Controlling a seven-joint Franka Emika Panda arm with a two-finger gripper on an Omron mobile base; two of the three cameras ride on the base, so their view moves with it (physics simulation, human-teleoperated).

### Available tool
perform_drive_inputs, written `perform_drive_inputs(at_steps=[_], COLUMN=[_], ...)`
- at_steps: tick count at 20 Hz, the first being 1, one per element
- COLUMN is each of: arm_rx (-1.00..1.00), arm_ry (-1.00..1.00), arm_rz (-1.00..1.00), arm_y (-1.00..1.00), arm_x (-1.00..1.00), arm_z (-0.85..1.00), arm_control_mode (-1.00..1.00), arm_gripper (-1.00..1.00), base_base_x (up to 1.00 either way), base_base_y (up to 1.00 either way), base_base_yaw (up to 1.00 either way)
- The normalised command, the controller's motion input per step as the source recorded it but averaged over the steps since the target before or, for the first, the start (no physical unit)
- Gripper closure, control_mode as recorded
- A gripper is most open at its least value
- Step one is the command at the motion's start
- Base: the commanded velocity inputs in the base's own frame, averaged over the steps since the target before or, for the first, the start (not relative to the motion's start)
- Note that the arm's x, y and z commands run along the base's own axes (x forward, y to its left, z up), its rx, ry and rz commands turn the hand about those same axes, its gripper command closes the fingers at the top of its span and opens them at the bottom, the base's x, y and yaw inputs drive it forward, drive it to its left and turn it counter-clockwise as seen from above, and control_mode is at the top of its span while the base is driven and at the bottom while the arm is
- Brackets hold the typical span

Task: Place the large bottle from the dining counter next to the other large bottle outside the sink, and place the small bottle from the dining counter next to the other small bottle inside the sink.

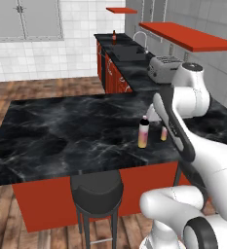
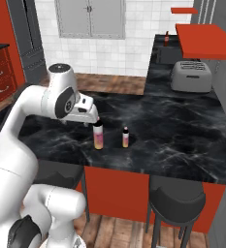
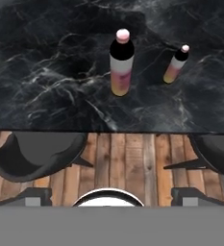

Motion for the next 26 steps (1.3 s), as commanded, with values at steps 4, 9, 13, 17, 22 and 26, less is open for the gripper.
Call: perform_drive_inputs(at_steps=[4, 9, 13, 17, 22, 26], arm_rx=[0.00, 0.00, 0.00, 0.00, 0.00, 0.00], arm_ry=[-0.14, -0.09, -0.01, 0.01, 0.02, 0.00], arm_rz=[0.00, 0.00, 0.00, 0.00, 0.00, 0.00], arm_y=[0.00, 0.00, 0.00, 0.00, -0.01, -0.08], arm_x=[0.18, 0.29, 0.30, 0.42, 0.38, 0.24], arm_z=[-0.15, -0.17, -0.09, -0.06, 0.00, -0.03], arm_control_mode=[-1.00, -1.00, -1.00, -1.00, -1.00, -1.00], arm_gripper=[-1.00, -1.00, -1.00, -1.00, -1.00, -1.00], base_base_x=[0.00, 0.00, 0.00, 0.00, 0.00, 0.00], base_base_y=[0.00, 0.00, 0.00, 0.00, 0.00, 0.00], base_base_yaw=[0.00, 0.00, 0.00, 0.00, 0.00, 0.00])
